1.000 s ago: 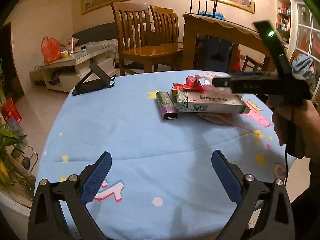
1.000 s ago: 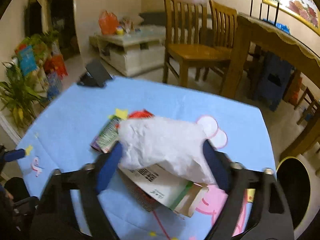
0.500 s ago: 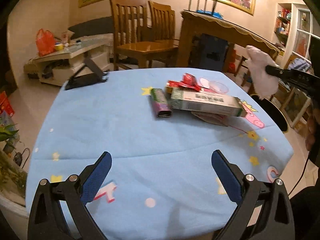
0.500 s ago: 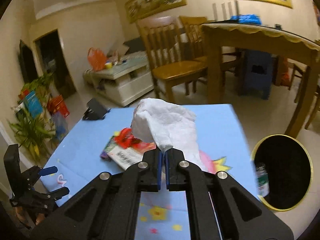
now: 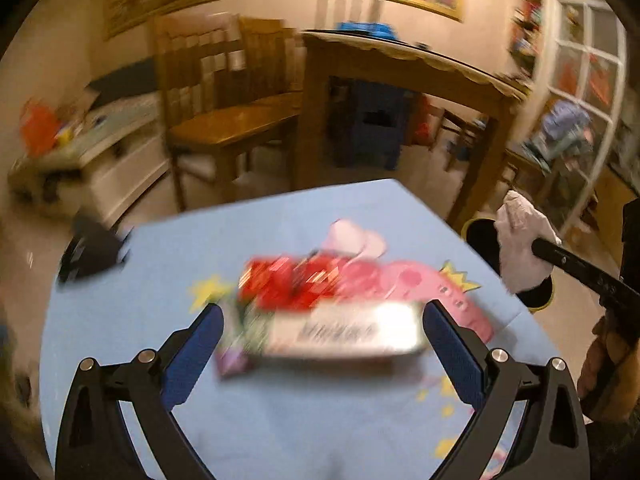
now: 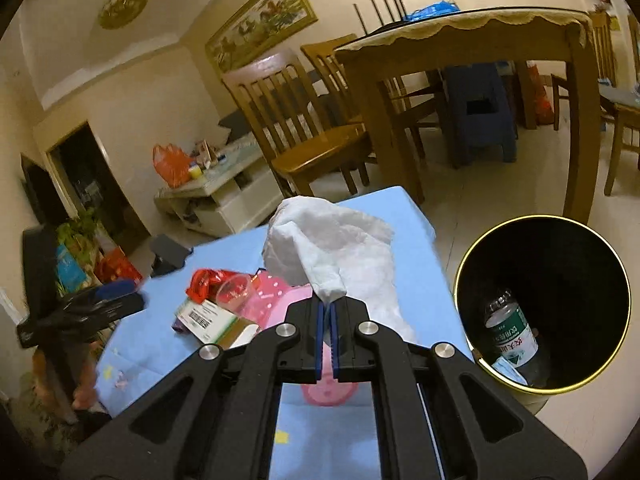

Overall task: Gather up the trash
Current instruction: 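Grasp the clear plastic cup with the left tool while the right tool holds the tissue, then drop the tissue and clear cup into the bin by opening both tools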

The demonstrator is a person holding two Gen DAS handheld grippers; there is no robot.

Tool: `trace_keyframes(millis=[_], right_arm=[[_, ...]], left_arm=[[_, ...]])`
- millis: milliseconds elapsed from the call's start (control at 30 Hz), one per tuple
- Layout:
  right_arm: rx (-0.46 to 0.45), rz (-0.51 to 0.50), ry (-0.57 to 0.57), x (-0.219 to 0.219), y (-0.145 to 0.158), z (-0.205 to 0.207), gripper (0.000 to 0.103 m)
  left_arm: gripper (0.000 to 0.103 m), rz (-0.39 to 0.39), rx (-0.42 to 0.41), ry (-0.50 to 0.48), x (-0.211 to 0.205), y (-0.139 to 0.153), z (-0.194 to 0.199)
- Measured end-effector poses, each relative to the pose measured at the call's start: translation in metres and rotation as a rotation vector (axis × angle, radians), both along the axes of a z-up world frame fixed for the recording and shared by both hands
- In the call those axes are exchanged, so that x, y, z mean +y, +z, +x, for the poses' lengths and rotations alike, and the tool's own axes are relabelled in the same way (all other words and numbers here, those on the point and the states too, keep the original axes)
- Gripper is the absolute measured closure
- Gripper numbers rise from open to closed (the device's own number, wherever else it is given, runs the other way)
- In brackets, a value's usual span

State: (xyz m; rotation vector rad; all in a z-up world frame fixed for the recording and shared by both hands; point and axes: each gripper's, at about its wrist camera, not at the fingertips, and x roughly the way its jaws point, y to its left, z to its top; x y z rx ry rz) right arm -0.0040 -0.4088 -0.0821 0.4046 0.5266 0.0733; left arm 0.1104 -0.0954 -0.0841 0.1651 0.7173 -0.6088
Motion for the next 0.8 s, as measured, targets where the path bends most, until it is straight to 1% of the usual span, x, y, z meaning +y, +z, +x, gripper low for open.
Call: trace_keyframes(millis=[67, 100, 167, 200, 233, 267, 300, 333, 467, 533, 567, 600, 633, 667, 733, 800], right_arm=[[-0.008, 0.04, -0.008, -0.007, 0.002, -0.005, 0.1], [-0.013, 0.053, -0.009, -0.01, 0.003, -0.007, 0.1], [-0.023, 0.077, -0.011, -0.017, 0.005, -0.014, 0.1], [-0.025, 0.088, -0.011, -0.02, 0.005, -0.015, 0.1], [-0.025, 0.096, -0.01, -0.021, 0.006, -0.016, 0.1], [-0.025, 0.102, -0.008, -0.022, 0.006, -0.017, 0.1], [-0.026, 0.104, -0.005, -0.023, 0.008, -0.017, 0.1], [-0.03, 0.105, -0.002, -0.023, 0.009, -0.017, 0.1], [-0.053, 0.118, 0.013, -0.022, 0.017, -0.017, 0.1], [-0.057, 0.119, 0.021, -0.019, 0.02, -0.016, 0.1], [-0.057, 0.117, 0.025, -0.018, 0.021, -0.015, 0.1], [-0.058, 0.116, 0.028, -0.017, 0.023, -0.014, 0.1], [-0.06, 0.117, 0.032, -0.016, 0.024, -0.014, 0.1], [-0.063, 0.118, 0.033, -0.016, 0.025, -0.014, 0.1], [-0.071, 0.116, 0.033, -0.015, 0.027, -0.016, 0.1], [-0.078, 0.107, 0.025, -0.015, 0.029, -0.018, 0.1]], left_arm=[[0.007, 0.028, -0.03, -0.04, -0.028, 0.002, 0.007], [0.007, 0.057, -0.055, -0.063, -0.046, -0.002, 0.009], [0.008, 0.094, -0.046, -0.09, -0.067, -0.016, 0.016], [0.014, 0.111, -0.028, -0.111, -0.076, -0.026, 0.02], [0.022, 0.127, -0.017, -0.129, -0.081, -0.03, 0.023], [0.026, 0.169, -0.001, -0.159, -0.093, -0.041, 0.029], [0.029, 0.193, 0.008, -0.159, -0.098, -0.046, 0.035], [0.03, 0.207, 0.02, -0.151, -0.101, -0.051, 0.04], [0.029, 0.175, 0.072, -0.125, -0.096, -0.057, 0.056], [0.03, 0.184, 0.086, -0.119, -0.095, -0.062, 0.061], [0.031, 0.189, 0.093, -0.118, -0.094, -0.064, 0.061], [0.04, 0.193, 0.117, -0.121, -0.094, -0.067, 0.063], [0.051, 0.195, 0.136, -0.124, -0.094, -0.071, 0.063], [0.055, 0.192, 0.164, -0.127, -0.093, -0.075, 0.065], [0.055, 0.175, 0.168, -0.118, -0.089, -0.075, 0.066], [0.055, 0.167, 0.14, -0.086, -0.084, -0.067, 0.064]])
